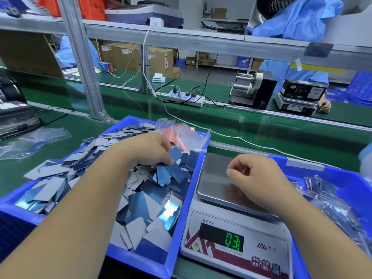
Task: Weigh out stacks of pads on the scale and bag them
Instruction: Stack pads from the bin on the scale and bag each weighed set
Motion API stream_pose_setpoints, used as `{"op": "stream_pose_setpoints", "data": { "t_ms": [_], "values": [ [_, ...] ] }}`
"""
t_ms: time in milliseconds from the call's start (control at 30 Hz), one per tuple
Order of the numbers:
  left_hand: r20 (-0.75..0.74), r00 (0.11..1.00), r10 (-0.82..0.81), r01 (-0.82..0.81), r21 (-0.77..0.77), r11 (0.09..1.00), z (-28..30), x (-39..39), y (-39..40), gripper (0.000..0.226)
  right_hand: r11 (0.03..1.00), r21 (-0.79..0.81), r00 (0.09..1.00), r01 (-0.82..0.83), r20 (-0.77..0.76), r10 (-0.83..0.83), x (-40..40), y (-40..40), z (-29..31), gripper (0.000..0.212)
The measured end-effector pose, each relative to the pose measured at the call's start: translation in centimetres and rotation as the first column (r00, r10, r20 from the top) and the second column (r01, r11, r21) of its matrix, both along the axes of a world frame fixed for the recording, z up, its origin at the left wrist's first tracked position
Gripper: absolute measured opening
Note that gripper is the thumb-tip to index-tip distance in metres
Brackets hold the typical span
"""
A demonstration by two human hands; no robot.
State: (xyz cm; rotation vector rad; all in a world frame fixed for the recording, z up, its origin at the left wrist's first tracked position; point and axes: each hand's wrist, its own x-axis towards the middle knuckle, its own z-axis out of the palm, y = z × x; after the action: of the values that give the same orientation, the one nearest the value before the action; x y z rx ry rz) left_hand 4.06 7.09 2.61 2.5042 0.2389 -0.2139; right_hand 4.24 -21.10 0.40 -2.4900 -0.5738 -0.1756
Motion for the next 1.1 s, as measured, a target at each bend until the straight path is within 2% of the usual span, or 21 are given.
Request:
{"op": "stream_pose_setpoints", "data": {
  "t_ms": [100,233,400,600,833,1100],
  "values": [
    [-0.059,0.997,-0.056,0.056,-0.003,0.998,0.2,-0.5,0.0,0.023,1.000,-0.002,1.000,-0.010,-0.009,0.010,0.0,0.0,-0.2,0.014],
    [-0.079,0.985,-0.156,0.166,0.154,0.974,0.6,-0.6,-0.8,0.026,1.000,0.001,1.000,-0.013,-0.016,0.013,0.0,0.1,-0.3,0.014],
    [-0.186,0.941,-0.283,0.309,0.133,0.942,0.8,-0.8,-1.7,0.031,1.000,-0.002,1.000,-0.015,-0.024,0.015,0.1,0.0,-0.3,0.013],
    [-0.236,0.935,-0.266,0.323,0.252,0.912,0.9,-0.2,-2.8,0.038,1.000,-0.003,1.000,-0.012,-0.026,0.012,0.1,-0.1,-0.4,0.013],
    [-0.220,0.941,-0.257,0.311,0.261,0.914,0.7,0.1,-3.2,0.036,1.000,-0.003,1.000,-0.010,-0.027,0.010,0.1,-0.2,-0.4,0.013],
    [-0.176,0.942,-0.285,0.315,0.173,0.933,0.4,0.0,-3.1,0.035,1.000,0.002,1.000,-0.004,-0.015,0.004,0.1,-0.2,-0.2,0.013]
  ]
}}
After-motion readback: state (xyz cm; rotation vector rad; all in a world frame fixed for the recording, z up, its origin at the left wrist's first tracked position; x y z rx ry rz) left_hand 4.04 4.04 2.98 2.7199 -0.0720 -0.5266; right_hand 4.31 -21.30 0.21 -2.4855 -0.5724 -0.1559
